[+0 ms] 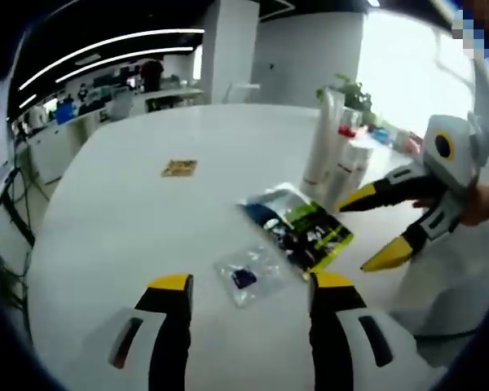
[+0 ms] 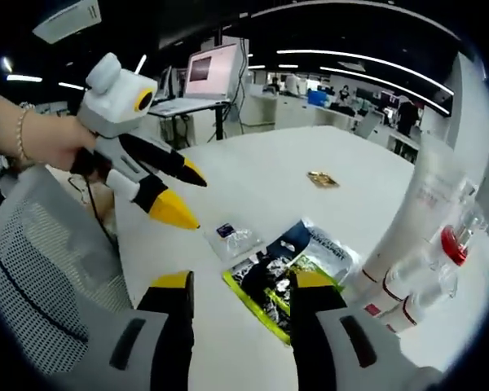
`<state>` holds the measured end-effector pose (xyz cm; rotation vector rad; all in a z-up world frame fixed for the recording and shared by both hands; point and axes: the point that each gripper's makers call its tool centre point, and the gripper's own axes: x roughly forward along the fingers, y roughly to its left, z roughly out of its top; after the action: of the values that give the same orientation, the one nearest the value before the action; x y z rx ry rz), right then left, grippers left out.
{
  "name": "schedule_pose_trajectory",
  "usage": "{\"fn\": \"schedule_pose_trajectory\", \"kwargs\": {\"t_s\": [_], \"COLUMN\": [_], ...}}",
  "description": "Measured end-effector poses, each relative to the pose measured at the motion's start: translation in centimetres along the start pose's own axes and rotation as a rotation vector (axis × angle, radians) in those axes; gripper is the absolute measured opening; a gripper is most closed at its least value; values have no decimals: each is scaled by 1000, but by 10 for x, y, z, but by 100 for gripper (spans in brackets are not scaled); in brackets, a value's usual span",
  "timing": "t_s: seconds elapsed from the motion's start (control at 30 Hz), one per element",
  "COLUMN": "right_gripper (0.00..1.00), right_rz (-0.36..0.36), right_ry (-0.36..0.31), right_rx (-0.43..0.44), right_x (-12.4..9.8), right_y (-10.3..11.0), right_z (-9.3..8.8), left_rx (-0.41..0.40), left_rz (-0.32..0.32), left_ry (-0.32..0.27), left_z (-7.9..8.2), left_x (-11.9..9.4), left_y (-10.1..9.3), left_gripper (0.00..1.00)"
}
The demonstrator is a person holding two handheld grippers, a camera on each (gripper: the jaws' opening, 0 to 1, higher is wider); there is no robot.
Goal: Arrange the skincare products in the storage area until every visible bottle or jar stands upright without overlapping.
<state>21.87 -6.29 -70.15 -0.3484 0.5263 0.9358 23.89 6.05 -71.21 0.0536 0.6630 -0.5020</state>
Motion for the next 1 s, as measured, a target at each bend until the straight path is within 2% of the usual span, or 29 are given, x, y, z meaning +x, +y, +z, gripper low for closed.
{"fn": "schedule_pose_trajectory", "kwargs": {"t_s": [0.2, 0.4, 0.5, 0.6, 0.67, 1.0], "right_gripper": [56, 64, 68, 71, 73, 85], "right_rz": [-49, -133, -164, -205, -226, -317], "right_ry": [-33, -50, -49, -57, -60, -100], "right_rx": [35, 92, 114, 149, 170, 230], "right_x": [-20, -50, -60, -77, -85, -122], "right_y": [-10, -34, -44, -55, -59, -81], "right_z": [2, -3, -11, -16, -17, -22], "left_rx": [-8, -23, -48, -51, -51, -81], "left_rz": [5, 17, 13, -4, -12, -18], "left_ry": [-10, -37, -48, -70, -74, -126], "left_z": [2, 9, 10, 14, 11, 21], "left_x": [-13, -30, -39, -47, -48, -67], "left_y": [-1, 5, 5, -3, -5, -5], "left_gripper": [61, 66, 63, 67, 70, 85]}}
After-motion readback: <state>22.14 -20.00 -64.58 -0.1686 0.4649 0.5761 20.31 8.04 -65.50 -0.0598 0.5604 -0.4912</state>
